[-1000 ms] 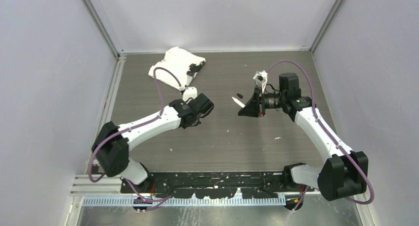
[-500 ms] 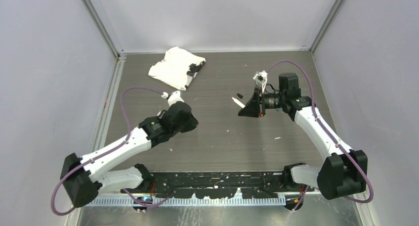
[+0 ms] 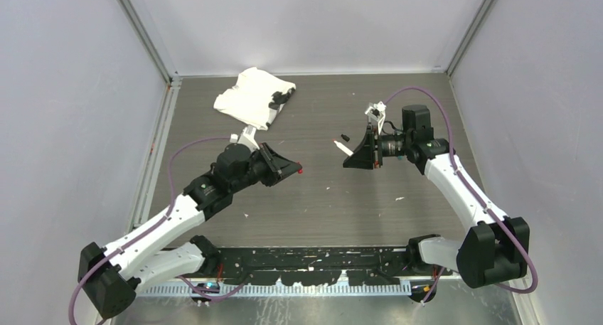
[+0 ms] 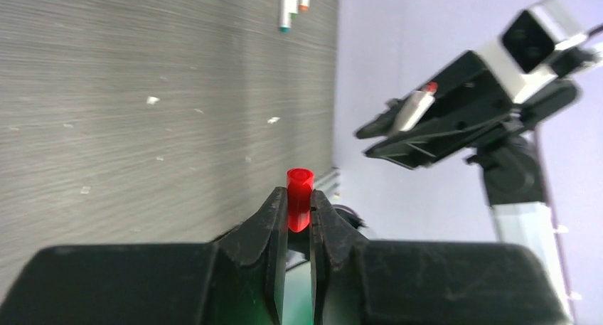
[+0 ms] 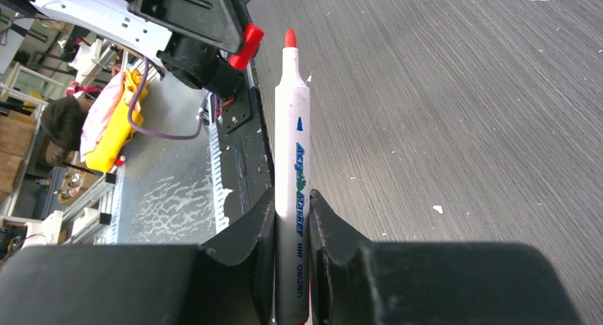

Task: Insert the pens into the pen caps
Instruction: Insert the pen cap onto the pen.

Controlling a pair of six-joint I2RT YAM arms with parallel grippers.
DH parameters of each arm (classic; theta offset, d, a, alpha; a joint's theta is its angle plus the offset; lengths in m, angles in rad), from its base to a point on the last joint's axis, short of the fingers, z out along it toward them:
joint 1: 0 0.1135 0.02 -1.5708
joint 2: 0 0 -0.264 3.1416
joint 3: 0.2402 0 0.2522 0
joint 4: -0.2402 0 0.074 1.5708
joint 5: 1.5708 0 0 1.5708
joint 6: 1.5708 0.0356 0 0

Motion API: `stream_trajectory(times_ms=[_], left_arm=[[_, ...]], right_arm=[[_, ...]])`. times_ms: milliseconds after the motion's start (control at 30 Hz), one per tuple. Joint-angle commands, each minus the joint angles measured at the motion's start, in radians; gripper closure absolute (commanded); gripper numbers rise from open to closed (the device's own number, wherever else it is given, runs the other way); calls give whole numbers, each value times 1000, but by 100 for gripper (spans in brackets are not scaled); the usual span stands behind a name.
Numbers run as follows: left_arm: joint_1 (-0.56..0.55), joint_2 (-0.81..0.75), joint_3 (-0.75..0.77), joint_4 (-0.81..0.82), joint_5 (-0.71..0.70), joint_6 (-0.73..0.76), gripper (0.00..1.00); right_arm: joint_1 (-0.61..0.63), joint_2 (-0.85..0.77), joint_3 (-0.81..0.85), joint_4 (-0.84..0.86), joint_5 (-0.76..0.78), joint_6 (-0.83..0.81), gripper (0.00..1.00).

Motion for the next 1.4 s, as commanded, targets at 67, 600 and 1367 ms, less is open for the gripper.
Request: stream_trajectory(times_ms=[67, 600, 1367], left_arm=[[25, -64, 8, 214, 125, -174, 99], [95, 36, -79, 592, 333, -471, 99], [135, 72, -69, 620, 353, -354, 99]], right_arm=[[-2, -47, 38, 7, -41, -17, 99], [-2, -63, 38, 6, -55, -15, 99], [-2, -79, 25, 8, -62, -35, 99]])
